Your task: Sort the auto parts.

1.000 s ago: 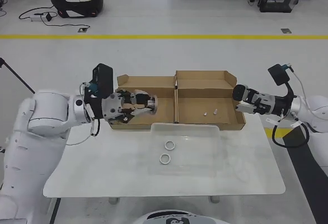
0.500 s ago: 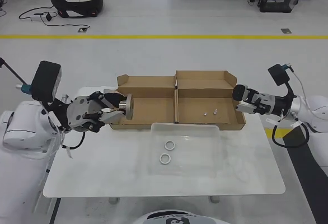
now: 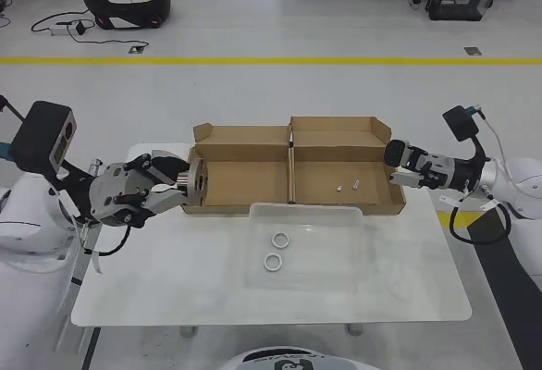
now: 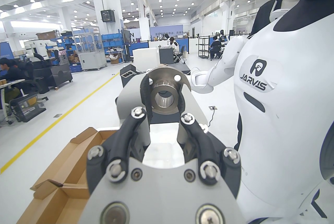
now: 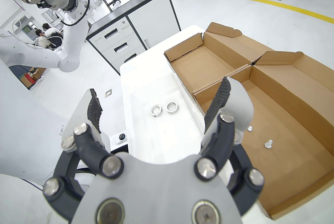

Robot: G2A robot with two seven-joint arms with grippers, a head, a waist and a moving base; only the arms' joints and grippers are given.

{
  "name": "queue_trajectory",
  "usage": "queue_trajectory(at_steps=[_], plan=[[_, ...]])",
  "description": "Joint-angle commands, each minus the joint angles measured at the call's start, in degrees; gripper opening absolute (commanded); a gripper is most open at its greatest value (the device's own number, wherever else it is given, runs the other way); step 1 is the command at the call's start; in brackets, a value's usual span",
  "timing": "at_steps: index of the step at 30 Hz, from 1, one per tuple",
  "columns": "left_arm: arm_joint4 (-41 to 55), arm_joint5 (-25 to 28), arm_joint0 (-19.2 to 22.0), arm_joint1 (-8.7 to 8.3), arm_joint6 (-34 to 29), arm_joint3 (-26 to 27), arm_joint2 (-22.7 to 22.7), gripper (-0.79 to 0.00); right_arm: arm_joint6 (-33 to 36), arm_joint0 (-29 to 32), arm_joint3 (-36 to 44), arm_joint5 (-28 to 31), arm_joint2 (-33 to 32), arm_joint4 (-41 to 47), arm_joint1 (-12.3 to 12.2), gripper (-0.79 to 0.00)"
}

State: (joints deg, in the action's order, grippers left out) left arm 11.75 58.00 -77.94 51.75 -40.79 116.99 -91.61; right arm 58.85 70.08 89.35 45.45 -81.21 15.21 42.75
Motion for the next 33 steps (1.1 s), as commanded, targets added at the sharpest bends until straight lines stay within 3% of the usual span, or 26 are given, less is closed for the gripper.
queue_trajectory(at_steps=[1, 4, 9, 16, 33], plan=[[0.0, 0.0, 0.0, 0.00, 0.0, 0.0, 0.0, -0.785, 0.0, 0.0, 0.0, 0.0, 0.0, 0.0, 0.0, 0.000], [0.0, -0.3, -0.1, 0.02, 0.3, 0.0, 0.0, -0.785, 0.0, 0.0, 0.0, 0.0, 0.0, 0.0, 0.0, 0.000], [5.2, -1.9, -2.2, 0.51, 6.9, 1.6, 1.8, -0.785, 0.0, 0.0, 0.0, 0.0, 0.0, 0.0, 0.0, 0.000], [11.1, 0.0, -3.8, 0.55, 8.1, 2.1, 2.3, -0.785, 0.0, 0.0, 0.0, 0.0, 0.0, 0.0, 0.0, 0.000], [23.6, 0.0, -7.6, 2.93, 11.4, 4.6, -1.9, -0.785, 0.0, 0.0, 0.0, 0.0, 0.0, 0.0, 0.0, 0.000]])
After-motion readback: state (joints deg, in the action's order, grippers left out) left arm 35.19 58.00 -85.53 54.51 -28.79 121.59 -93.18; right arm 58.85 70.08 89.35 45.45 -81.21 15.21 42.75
